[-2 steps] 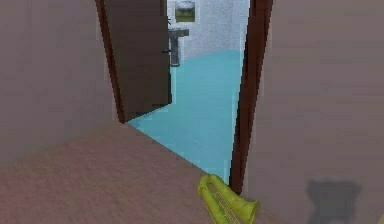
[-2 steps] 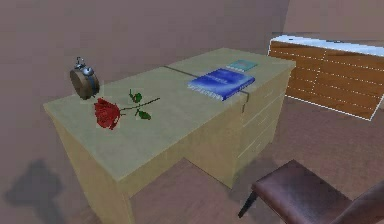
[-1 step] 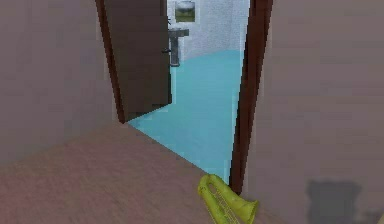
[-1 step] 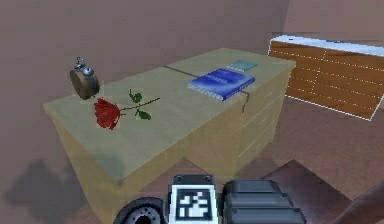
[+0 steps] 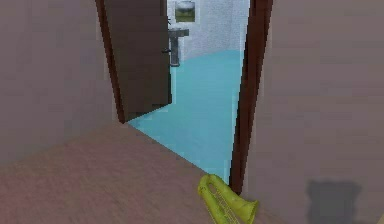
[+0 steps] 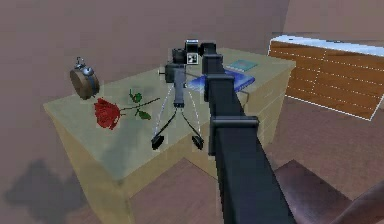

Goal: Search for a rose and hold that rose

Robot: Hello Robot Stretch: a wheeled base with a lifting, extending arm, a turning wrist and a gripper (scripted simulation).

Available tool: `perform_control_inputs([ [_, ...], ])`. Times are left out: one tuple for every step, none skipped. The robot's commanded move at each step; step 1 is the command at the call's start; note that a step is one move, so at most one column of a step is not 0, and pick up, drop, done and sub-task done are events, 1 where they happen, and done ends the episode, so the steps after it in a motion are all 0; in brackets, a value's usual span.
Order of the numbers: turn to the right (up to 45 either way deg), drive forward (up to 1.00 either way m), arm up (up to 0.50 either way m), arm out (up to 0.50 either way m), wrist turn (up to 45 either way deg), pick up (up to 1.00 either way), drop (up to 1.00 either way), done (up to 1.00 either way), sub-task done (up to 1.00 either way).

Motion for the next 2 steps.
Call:
perform_control_inputs([
  [0.0,0.0,0.0,0.0,45.0,0.0,0.0,0.0,0.0],
  [0.0,0.0,0.0,0.0,45.0,0.0,0.0,0.0,0.0],
])
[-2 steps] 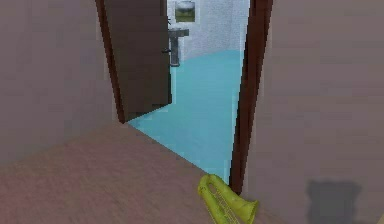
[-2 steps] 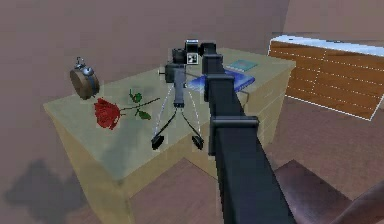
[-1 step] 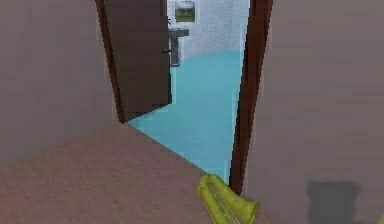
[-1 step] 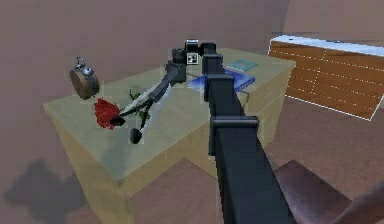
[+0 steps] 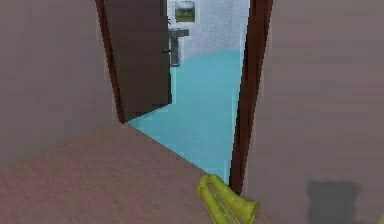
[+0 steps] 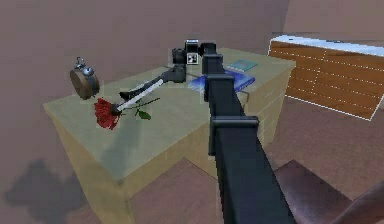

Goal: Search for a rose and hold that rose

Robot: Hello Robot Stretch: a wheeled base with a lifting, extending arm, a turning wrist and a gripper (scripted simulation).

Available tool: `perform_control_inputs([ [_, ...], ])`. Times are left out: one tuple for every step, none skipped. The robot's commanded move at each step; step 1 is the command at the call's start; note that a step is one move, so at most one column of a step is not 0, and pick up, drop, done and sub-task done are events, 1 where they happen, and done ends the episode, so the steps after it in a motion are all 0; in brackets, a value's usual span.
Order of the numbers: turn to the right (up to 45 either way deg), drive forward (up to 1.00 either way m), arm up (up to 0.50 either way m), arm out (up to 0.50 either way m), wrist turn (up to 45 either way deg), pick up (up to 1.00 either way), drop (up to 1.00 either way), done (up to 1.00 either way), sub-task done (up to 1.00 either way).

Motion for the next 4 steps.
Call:
perform_control_inputs([
  [0.0,0.0,0.0,0.0,39.0,0.0,0.0,0.0,0.0],
  [0.0,0.0,-0.14,0.0,0.0,0.0,0.0,0.0,0.0],
  [0.0,0.0,0.0,0.0,0.0,1.0,0.0,0.0,0.0],
  [0.0,0.0,0.1,0.0,0.0,0.0,0.0,0.0,0.0],
])
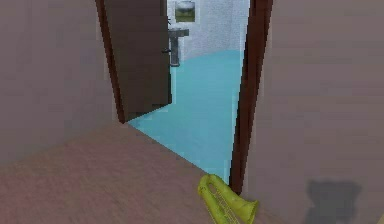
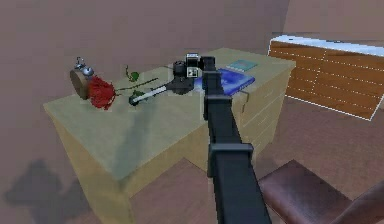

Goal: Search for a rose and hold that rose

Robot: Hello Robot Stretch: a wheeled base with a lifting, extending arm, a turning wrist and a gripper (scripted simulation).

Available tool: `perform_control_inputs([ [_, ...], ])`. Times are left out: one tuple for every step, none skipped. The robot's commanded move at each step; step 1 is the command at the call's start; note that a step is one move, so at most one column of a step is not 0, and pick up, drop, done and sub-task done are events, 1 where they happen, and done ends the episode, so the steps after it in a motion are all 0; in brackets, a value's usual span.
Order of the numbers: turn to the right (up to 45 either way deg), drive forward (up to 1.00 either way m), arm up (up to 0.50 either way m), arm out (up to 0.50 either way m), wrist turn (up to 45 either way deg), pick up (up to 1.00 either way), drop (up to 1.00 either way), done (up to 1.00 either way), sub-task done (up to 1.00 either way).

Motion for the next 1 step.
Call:
perform_control_inputs([
  [0.0,0.0,0.0,0.0,0.0,0.0,0.0,1.0,0.0],
])
